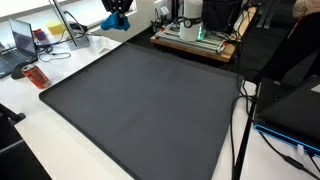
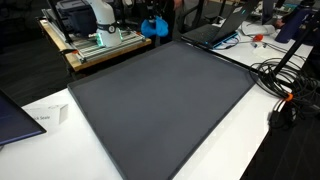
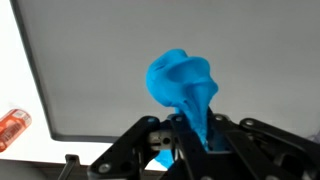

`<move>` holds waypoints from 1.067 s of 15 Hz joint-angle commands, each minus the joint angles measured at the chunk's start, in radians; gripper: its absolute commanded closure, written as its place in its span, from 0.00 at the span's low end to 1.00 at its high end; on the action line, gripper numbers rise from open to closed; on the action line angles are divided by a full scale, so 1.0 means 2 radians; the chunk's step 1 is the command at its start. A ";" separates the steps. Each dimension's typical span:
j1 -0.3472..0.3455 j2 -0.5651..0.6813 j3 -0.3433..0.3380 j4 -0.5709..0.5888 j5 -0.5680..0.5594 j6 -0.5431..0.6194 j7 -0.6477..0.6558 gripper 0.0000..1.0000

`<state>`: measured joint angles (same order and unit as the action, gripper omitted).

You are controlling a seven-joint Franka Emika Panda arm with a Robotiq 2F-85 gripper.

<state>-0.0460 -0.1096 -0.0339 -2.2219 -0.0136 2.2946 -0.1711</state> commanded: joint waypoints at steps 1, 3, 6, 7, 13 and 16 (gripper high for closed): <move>0.002 -0.062 -0.002 -0.023 -0.020 -0.009 -0.005 0.96; 0.003 -0.080 -0.001 -0.022 -0.024 -0.015 -0.006 0.96; 0.006 -0.105 -0.001 -0.016 -0.028 -0.030 -0.010 0.96; 0.007 -0.111 -0.001 -0.014 -0.030 -0.034 -0.011 0.96; 0.013 -0.125 -0.002 -0.001 -0.027 -0.056 -0.026 0.49; 0.015 -0.126 -0.002 0.004 -0.026 -0.066 -0.030 0.29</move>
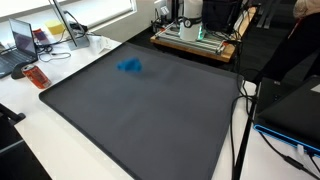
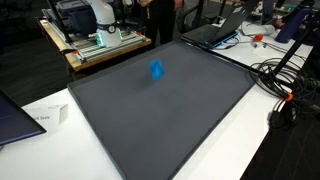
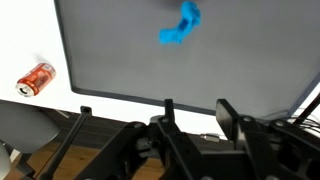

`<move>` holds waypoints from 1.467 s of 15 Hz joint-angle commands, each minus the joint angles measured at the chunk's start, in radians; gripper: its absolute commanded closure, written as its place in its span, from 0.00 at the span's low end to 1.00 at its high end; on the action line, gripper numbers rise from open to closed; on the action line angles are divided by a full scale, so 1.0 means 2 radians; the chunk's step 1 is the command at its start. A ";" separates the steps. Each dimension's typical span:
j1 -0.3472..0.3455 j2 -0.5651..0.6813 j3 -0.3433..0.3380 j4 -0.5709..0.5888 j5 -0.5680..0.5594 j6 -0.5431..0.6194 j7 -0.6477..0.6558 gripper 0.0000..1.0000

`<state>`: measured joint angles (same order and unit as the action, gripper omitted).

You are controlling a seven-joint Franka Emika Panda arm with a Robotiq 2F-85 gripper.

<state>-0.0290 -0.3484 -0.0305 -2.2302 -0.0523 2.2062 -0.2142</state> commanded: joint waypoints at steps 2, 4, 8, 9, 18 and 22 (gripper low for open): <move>0.007 -0.004 -0.004 0.012 -0.005 -0.031 -0.012 0.14; 0.008 0.000 -0.005 0.016 -0.004 -0.033 -0.013 0.02; 0.007 0.021 -0.004 0.026 -0.002 -0.010 -0.003 0.00; 0.008 0.030 -0.004 0.029 0.000 0.003 -0.004 0.00; 0.011 0.129 -0.004 0.063 0.031 0.116 -0.010 0.00; 0.008 0.178 0.002 0.084 0.038 0.145 0.006 0.00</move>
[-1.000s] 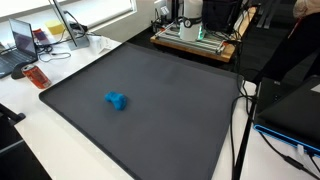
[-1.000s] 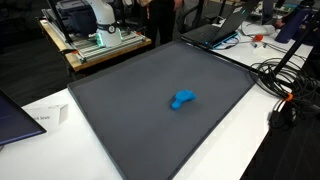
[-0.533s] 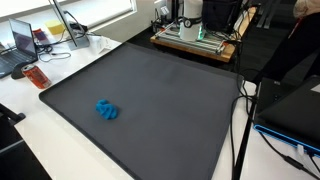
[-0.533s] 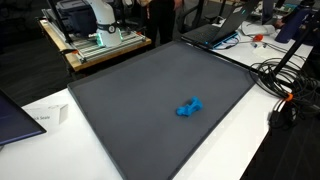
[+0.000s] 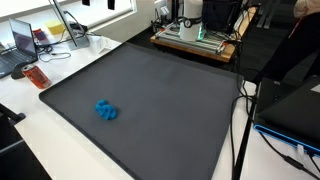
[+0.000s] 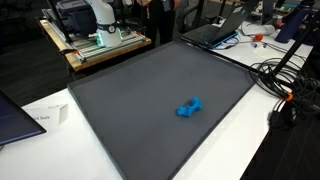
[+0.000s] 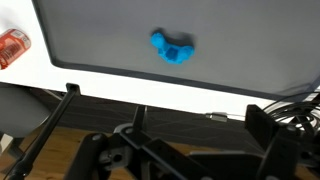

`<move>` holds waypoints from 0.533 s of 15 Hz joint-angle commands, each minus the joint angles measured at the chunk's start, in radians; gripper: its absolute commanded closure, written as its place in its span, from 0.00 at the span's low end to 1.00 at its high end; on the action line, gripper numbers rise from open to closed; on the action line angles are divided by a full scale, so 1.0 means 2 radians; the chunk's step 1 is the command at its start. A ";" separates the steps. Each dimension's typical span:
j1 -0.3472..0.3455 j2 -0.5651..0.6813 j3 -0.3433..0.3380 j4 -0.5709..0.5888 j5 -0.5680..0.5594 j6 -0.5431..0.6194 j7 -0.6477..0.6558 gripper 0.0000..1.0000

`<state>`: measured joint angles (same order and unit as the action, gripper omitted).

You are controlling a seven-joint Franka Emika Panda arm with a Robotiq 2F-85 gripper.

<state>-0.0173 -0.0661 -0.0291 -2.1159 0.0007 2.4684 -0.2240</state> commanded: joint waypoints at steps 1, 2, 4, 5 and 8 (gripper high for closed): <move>0.003 0.051 0.003 0.034 0.014 0.020 0.014 0.00; 0.002 0.064 0.004 0.041 0.013 0.022 0.019 0.00; 0.002 0.094 0.008 0.059 0.021 0.027 0.026 0.00; 0.002 0.108 0.011 0.068 0.026 0.027 0.028 0.00; 0.000 0.154 0.018 0.102 0.040 0.026 0.044 0.00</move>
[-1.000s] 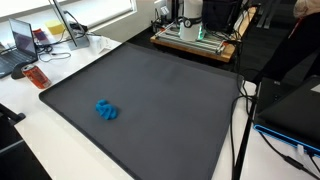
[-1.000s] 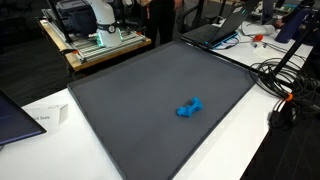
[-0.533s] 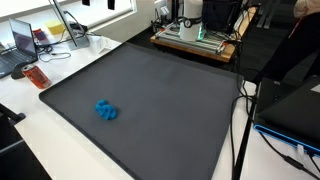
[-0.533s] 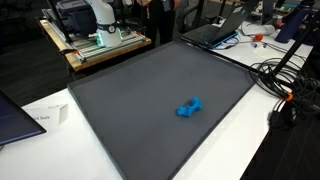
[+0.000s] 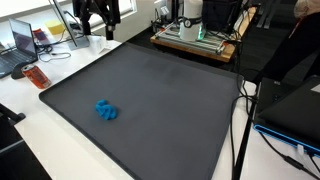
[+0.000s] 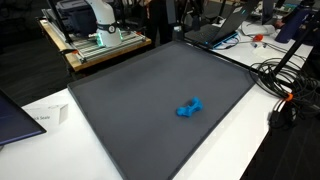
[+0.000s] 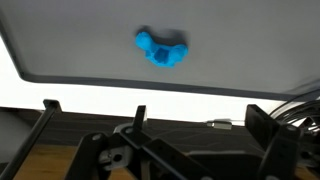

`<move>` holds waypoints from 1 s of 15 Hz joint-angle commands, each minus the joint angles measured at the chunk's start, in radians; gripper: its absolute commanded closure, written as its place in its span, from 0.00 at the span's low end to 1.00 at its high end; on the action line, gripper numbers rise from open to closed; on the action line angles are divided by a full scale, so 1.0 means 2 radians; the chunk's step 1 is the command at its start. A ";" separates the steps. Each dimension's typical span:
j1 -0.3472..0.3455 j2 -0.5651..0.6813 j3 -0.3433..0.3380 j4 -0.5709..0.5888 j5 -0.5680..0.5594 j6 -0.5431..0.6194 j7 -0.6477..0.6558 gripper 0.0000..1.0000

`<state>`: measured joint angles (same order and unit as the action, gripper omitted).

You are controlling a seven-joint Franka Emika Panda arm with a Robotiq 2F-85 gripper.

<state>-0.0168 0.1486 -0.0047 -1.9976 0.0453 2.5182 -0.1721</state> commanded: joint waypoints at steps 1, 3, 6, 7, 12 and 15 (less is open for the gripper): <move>0.000 0.062 0.008 0.055 0.019 -0.002 0.026 0.00; 0.000 0.089 0.010 0.075 0.020 -0.002 0.042 0.00; -0.002 0.122 0.014 0.096 0.025 0.001 0.053 0.00; -0.004 0.133 0.016 0.100 0.029 0.004 0.055 0.00; -0.020 0.173 0.035 0.112 0.072 0.026 0.040 0.00; -0.029 0.188 0.042 0.106 0.082 0.056 0.032 0.00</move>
<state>-0.0443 0.4898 0.0517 -1.8003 0.1689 2.5878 -0.0771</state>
